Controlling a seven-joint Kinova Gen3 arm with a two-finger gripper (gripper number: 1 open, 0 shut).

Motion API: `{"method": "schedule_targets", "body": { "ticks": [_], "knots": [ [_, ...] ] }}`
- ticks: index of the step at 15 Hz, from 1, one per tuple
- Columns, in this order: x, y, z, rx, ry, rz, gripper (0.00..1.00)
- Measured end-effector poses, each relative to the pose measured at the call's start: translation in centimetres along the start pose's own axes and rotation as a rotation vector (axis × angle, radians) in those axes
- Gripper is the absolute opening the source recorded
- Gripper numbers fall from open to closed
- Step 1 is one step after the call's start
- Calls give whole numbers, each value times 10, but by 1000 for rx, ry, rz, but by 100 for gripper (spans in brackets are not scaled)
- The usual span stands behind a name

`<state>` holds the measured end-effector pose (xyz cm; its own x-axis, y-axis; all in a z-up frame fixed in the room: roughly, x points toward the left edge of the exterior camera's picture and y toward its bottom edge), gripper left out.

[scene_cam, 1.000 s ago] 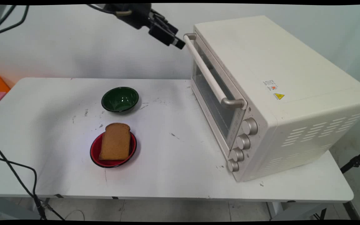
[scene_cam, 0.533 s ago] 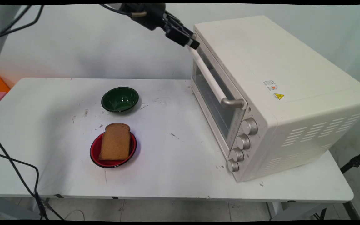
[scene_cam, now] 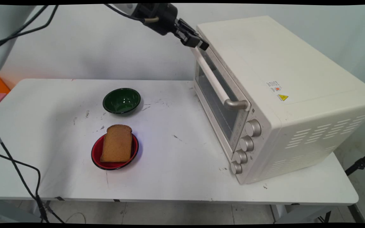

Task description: Open the oven

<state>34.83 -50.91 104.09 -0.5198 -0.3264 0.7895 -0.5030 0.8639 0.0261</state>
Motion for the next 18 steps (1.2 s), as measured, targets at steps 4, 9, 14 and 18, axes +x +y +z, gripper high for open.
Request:
{"method": "schedule_targets", "body": {
  "ticks": [4, 9, 14, 18],
  "knots": [
    [-1, 1, 13, -16, -4, 8, 0],
    [-5, 2, 28, -30, -14, 15, 0],
    [-14, 1, 43, -39, -32, 16, 0],
    [-22, 0, 50, -42, -46, 12, 0]
  ]
}}
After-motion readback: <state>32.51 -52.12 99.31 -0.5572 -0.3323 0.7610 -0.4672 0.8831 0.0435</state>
